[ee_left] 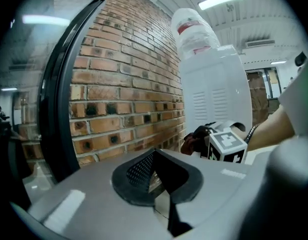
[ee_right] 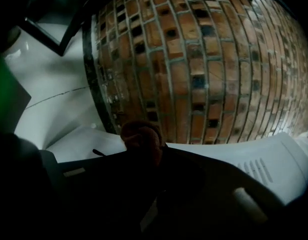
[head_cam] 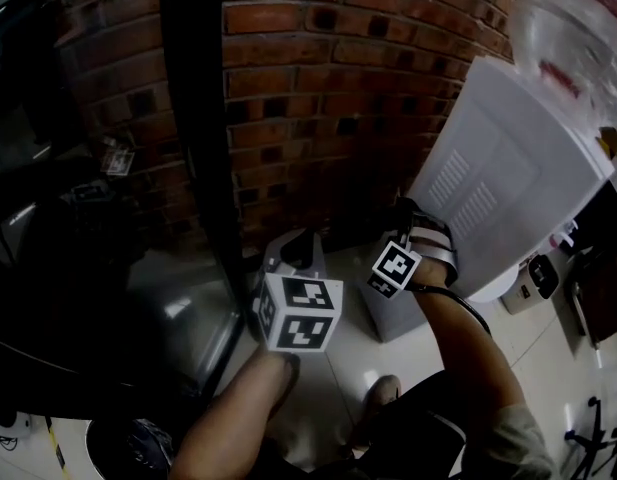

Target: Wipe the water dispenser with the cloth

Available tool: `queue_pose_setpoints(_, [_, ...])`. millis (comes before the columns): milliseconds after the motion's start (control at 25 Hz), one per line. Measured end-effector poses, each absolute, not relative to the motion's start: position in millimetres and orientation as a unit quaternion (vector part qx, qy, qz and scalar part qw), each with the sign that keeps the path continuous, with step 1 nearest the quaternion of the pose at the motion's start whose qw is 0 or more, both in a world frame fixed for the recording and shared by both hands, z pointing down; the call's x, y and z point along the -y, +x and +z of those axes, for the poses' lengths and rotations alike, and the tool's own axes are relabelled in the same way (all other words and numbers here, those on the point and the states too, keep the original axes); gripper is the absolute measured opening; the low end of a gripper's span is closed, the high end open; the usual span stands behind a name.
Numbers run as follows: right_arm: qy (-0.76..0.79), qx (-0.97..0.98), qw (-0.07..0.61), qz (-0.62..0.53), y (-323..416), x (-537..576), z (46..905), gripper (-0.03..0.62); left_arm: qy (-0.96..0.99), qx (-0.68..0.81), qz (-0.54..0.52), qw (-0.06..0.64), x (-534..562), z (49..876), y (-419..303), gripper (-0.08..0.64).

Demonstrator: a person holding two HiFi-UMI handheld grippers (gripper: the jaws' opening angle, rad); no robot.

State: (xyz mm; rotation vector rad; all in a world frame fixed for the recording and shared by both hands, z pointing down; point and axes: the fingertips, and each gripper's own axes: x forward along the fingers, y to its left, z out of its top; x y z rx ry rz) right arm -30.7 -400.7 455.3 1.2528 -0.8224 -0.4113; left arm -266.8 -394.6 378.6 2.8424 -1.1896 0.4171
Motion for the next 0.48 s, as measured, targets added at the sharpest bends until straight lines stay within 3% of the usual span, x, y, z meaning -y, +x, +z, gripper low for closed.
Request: queue_pose_setpoints(480, [0.419,0.39,0.802,-0.171,-33,398,606,0.074,0.916,0.371,0.152,0.031,422,409,-245,0.0])
